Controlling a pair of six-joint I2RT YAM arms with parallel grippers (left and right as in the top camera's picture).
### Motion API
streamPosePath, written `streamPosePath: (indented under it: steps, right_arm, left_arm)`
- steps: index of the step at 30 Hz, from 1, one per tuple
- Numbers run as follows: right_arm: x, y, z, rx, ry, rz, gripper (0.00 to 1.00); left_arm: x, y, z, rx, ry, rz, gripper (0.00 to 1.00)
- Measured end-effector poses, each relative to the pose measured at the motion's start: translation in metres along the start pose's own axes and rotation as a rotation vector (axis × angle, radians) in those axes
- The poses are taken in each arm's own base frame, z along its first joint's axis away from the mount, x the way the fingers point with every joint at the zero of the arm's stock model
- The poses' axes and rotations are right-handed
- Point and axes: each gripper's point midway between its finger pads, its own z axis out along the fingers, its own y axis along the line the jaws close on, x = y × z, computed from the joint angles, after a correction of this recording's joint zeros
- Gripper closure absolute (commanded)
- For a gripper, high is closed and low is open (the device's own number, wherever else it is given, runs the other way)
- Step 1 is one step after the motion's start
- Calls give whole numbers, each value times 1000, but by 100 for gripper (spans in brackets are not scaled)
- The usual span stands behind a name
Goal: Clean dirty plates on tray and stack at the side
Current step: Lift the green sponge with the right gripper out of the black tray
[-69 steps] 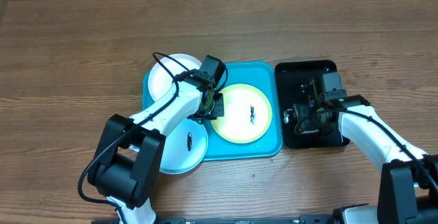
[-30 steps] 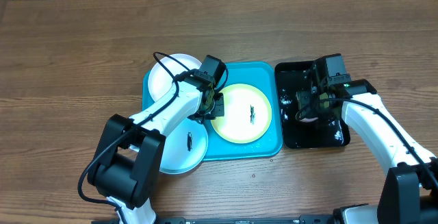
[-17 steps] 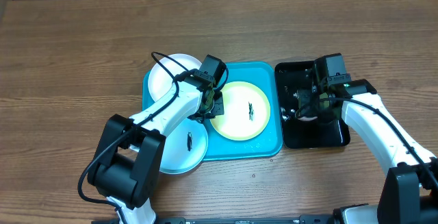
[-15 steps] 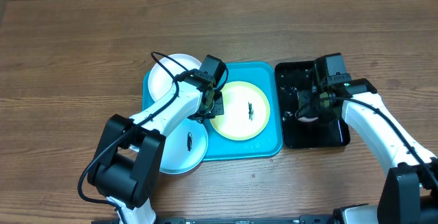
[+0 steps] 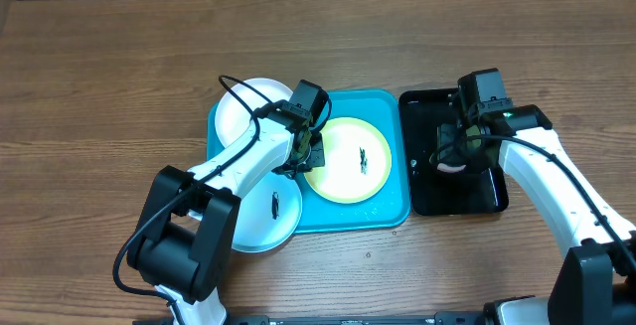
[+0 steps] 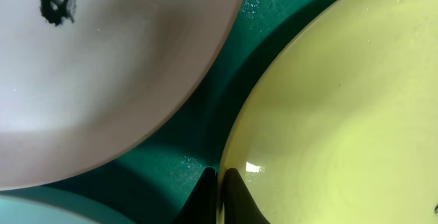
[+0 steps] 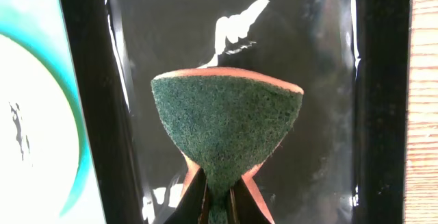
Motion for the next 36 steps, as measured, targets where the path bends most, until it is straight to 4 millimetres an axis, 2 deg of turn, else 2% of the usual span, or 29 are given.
streamPosePath:
  steps: [3,5,9,12,20,22,25,27,28,30,33,36]
  right_arm:
    - [7,-2,-8,13,48,7,96]
    - [3,0,-19,11,58,14,96]
    - [-25,11,-51,-36,-6,23,96]
    - [-39,25,-62,-107,-45,21,96]
    - [-48,79,-77,-420,-63,-8,96]
    - [-46,87,-79,-451,-59,-21,96]
    - [-40,102,-80,-465,-52,-61,96]
    - [-35,113,-80,-456,-50,-98,96]
    - [-32,119,-80,-449,-52,-120,96]
    - [-27,132,-78,-423,-59,-168,96]
    - [-19,147,-69,-365,-64,-235,96]
    - [-11,157,-51,-297,-47,-285,96]
  left_arm:
    - [0,0,0,0,0,-1,96]
    - [0,0,0,-1,0,-8,96]
    - [0,1,0,-4,-1,-36,96]
    - [0,1,0,-5,-2,-59,96]
    - [0,1,0,-7,-3,-135,96]
    - [-1,1,0,-6,-4,-147,96]
    - [-1,1,0,-5,-6,-162,84]
    - [-1,1,0,-5,-6,-171,83]
    - [-1,1,0,-4,-6,-172,85]
    - [-1,1,0,-4,-7,-180,95]
    - [-2,0,0,-2,-9,-183,96]
    - [-2,0,0,-1,-9,-183,96]
